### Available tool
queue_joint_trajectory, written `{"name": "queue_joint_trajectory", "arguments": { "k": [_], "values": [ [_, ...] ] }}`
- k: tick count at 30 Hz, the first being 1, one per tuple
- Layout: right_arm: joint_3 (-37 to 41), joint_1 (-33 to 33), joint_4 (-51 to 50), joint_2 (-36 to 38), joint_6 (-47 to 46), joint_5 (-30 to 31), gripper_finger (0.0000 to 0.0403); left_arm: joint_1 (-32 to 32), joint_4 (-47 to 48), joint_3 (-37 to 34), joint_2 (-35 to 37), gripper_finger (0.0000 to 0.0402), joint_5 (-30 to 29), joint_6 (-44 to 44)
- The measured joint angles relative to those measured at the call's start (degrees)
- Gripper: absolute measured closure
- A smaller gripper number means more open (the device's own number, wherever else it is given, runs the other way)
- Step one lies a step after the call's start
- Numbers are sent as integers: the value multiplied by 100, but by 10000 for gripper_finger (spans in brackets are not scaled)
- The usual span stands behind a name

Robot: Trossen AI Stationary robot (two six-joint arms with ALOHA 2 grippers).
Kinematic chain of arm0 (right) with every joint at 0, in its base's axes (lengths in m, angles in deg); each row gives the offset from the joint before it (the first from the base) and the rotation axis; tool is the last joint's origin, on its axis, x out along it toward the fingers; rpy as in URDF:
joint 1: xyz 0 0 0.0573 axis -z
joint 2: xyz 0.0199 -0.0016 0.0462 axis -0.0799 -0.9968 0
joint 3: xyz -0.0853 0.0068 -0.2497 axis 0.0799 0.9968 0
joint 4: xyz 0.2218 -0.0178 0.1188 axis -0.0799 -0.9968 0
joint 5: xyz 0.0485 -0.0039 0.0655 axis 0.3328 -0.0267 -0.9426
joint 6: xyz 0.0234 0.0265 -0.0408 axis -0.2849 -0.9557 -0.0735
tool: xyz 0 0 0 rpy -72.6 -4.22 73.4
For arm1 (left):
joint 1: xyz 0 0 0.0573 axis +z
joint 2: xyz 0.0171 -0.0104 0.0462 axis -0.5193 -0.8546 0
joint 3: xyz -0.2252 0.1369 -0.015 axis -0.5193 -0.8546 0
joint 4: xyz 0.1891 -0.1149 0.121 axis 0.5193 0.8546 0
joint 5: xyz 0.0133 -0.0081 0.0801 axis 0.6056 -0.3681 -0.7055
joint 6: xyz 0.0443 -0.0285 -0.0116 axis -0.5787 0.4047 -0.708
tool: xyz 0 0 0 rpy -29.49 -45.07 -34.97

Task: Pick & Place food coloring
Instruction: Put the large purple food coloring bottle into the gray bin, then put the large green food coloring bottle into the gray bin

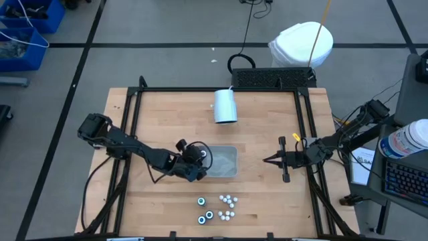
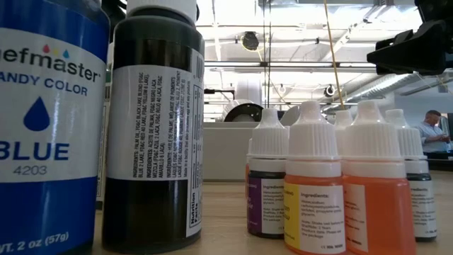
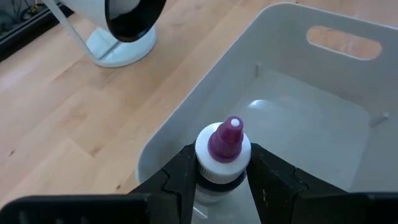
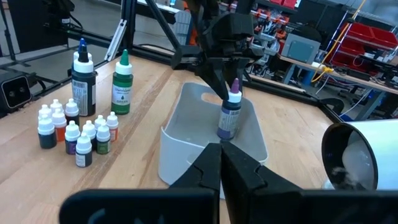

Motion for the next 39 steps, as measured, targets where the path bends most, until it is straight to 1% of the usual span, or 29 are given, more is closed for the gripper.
{"name": "queue_joint_trajectory", "arguments": {
  "k": [10, 19, 22, 27, 31, 39],
  "values": [
    [0, 0, -2, 0, 0, -2, 403, 2, 46, 1, 0, 272, 91, 64],
    [0, 0, -2, 0, -2, -2, 403, 2, 283, 4, 2, 268, 111, 392],
    [0, 0, -2, 0, -2, 0, 403, 2, 312, 4, 2, 250, 124, 409],
    [0, 1, -2, 0, -2, -2, 403, 2, 360, 4, 2, 202, 129, 383],
    [0, 0, -2, 0, -2, -2, 403, -1, 366, 1, 5, 171, 142, 153],
    [0, 0, -2, 0, -2, -2, 403, -7, 164, 0, 43, 129, 152, -418]
  ]
}}
